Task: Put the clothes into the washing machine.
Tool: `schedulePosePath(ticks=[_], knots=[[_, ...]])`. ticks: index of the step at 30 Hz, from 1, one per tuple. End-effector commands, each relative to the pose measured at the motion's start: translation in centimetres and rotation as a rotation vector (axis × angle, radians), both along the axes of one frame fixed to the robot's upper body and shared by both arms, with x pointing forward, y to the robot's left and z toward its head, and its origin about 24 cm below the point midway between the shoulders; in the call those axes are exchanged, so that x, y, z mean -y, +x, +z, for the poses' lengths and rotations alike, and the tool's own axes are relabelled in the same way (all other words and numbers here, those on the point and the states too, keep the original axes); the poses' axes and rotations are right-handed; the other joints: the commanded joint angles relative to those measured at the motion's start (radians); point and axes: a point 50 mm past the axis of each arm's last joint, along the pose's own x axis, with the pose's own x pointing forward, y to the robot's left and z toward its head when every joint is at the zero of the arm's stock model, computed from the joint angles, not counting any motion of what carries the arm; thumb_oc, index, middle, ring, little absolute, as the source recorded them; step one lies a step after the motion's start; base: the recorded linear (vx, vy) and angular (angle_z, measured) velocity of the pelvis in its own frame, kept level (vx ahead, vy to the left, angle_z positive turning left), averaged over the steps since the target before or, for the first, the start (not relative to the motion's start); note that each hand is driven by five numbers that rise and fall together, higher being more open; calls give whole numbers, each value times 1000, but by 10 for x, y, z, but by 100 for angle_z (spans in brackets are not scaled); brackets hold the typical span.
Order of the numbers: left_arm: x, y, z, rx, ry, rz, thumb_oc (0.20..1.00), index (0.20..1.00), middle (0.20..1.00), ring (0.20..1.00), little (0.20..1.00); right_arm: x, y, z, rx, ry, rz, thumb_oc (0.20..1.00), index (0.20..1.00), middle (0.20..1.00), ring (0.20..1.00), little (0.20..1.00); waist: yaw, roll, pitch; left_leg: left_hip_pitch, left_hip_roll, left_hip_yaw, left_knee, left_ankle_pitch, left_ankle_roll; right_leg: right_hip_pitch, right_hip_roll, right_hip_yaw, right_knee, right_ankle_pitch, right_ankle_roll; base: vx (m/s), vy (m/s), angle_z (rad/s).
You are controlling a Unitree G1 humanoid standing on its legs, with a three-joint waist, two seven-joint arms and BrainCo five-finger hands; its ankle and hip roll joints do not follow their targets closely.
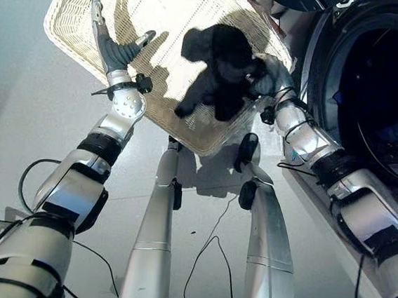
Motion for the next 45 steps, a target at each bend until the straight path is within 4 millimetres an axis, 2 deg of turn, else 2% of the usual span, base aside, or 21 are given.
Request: schedulePosePath(ticks=[1,6,10,14,16,17,22,25,28,32,33,34,35,37,39,40,42,43,45], knots=[[-6,-6,14,96,-87,-3,1000,1000,1000,1000,1000,-2,-9,-26,-136,526,371,200,200,200,200,200,-31,14,-20,-27,-53,42,146,-143,4,79,76,-20,-249,164,107,0,0,0],[-6,-5,16,92,-81,2,1000,1000,1000,1000,1000,4,-14,-22,-115,878,602,200,200,200,200,200,-39,3,-20,-16,-43,46,137,-143,3,90,73,-22,-253,167,112,0,2,-1],[-9,-6,16,93,-72,3,1000,1000,1000,1000,1000,17,-14,-14,-58,1007,673,200,200,200,200,200,-39,4,-20,-8,-39,42,124,-145,4,95,69,-22,-260,170,116,-2,-2,-1],[-12,-7,15,93,-66,3,1000,1000,1000,1000,1000,35,-12,-12,-3,1090,639,200,200,200,200,200,-39,3,-20,-5,-36,40,124,-149,1,99,66,-21,-263,170,119,-2,-7,-4],[-16,-8,12,92,-66,4,1000,1000,1000,1000,1000,51,-10,-16,28,1148,583,200,200,200,200,200,-39,4,-20,-1,-34,41,120,-150,1,103,65,-22,-265,170,120,0,3,-3],[-20,-8,10,90,-66,4,1000,1000,1000,1000,1000,68,-9,-20,55,1202,529,200,200,200,200,200,-40,4,-20,2,-34,42,118,-152,0,107,66,-22,-270,170,121,0,0,0],[-25,-9,5,90,-63,12,1000,1000,1000,1000,1000,114,-9,-43,90,1346,347,200,200,200,200,200,-44,3,-20,1,-30,44,119,-160,-1,108,66,-19,-273,171,122,0,0,0],[-28,-10,2,91,-62,13,1000,1000,1000,1000,1000,150,-14,-55,154,1484,208,200,200,200,200,200,-45,5,-20,-1,-26,47,120,-164,-1,107,68,-15,-278,173,124,11,1,-4],[-29,-8,3,85,-56,17,1000,1000,1000,1000,1000,173,-18,-63,183,1566,57,200,200,200,200,200,-47,5,-20,0,-25,48,122,-167,0,109,68,-12,-279,178,125,0,0,0],[-28,-7,6,85,-54,20,1000,1000,1000,1000,1000,193,-24,-59,205,1593,-152,200,200,200,200,200,-47,10,-20,-1,-22,51,117,-164,-2,110,69,-10,-288,185,125,0,-5,-5],[-29,-8,7,88,-49,20,1000,1000,1000,1000,1000,207,-31,-54,231,1599,-283,200,200,200,200,200,-46,11,-20,-8,-21,50,115,-155,-2,103,68,-9,-294,195,123,17,-16,-4],[-29,-8,5,82,-47,20,1000,1000,1000,1000,1000,211,-33,-53,239,1595,-321,200,200,200,200,200,-45,12,-20,0,-20,50,117,-164,-3,111,69,-8,-291,187,125,-1,-33,-4],[-29,-8,4,85,-40,19,1000,1000,1000,1000,1000,229,-43,-39,302,1596,-452,200,200,200,200,200,-43,13,-20,-7,-19,49,117,-158,-4,105,67,-8,-296,198,124,22,-45,-4],[-31,-11,-3,74,-24,22,1000,1000,1000,1000,1000,251,-59,-23,371,1588,-617,200,200,200,200,200,-41,9,-20,3,-16,44,127,-177,-5,119,68,-8,-294,190,127,10,-70,-2],[-31,-13,-8,71,-10,25,1000,1000,1000,1000,1000,266,-75,2,497,1587,-696,200,200,200,200,200,-37,1,-20,2,-12,40,131,-182,-5,126,68,-11,-299,194,128,-13,-65,0],[-34,-16,-9,74,-5,30,1000,1000,1000,1000,1000,272,-89,30,608,1529,-764,200,200,200,200,200,-36,-5,-20,5,-10,36,130,-185,-4,132,71,-14,-305,197,127,-21,-36,-1],[-43,-20,-9,77,4,43,1000,1000,1000,1000,1000,280,-109,58,758,1494,-819,200,200,200,200,200,-41,-19,-20,8,-4,33,130,-189,-3,140,74,-15,-309,199,127,-21,-12,-3],[-55,-24,-7,79,8,62,1000,1000,1000,1000,1000,291,-132,76,872,1467,-873,200,200,200,200,200,-51,-37,-20,20,2,31,127,-190,-2,157,80,-15,-315,201,126,-39,-20,-12],[-64,-27,-5,76,10,74,1000,1000,1000,1000,1000,302,-148,82,936,1445,-905,200,200,200,200,200,-59,-48,-20,30,7,32,124,-189,-1,170,84,-14,-319,202,125,-26,-22,-15]])
